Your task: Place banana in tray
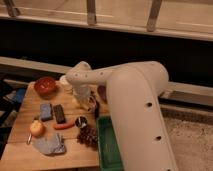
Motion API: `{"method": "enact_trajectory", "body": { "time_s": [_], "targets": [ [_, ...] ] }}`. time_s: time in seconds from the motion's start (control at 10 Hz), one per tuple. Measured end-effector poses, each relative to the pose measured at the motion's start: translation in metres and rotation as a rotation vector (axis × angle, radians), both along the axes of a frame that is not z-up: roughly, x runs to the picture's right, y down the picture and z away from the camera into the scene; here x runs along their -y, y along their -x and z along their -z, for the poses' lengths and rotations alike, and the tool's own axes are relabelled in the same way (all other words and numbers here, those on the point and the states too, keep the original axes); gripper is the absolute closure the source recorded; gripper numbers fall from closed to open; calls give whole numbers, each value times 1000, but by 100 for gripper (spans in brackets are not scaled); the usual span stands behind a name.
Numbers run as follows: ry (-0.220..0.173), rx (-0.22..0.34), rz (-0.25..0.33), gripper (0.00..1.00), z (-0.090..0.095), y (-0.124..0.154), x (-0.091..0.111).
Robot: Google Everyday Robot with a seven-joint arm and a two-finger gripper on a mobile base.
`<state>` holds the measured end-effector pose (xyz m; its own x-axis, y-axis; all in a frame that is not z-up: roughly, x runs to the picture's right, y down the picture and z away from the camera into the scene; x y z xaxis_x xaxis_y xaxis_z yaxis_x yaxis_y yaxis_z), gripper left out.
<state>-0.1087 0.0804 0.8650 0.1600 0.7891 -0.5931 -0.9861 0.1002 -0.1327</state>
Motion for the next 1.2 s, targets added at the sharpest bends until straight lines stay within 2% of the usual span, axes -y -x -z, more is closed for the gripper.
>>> {"method": "enact_trajectory", "body": {
  "time_s": [0.4,0.8,1.0,1.1,1.2],
  "targets": [
    [12,-130,-64,100,52,-73,-11],
    [14,-304,-205,99,119,-153,-38],
    [41,-411,-320,82,154,-182,-75],
    [56,-440,-359,74,163,-186,-91],
    [80,-468,-403,62,172,-189,-112]
  ]
}}
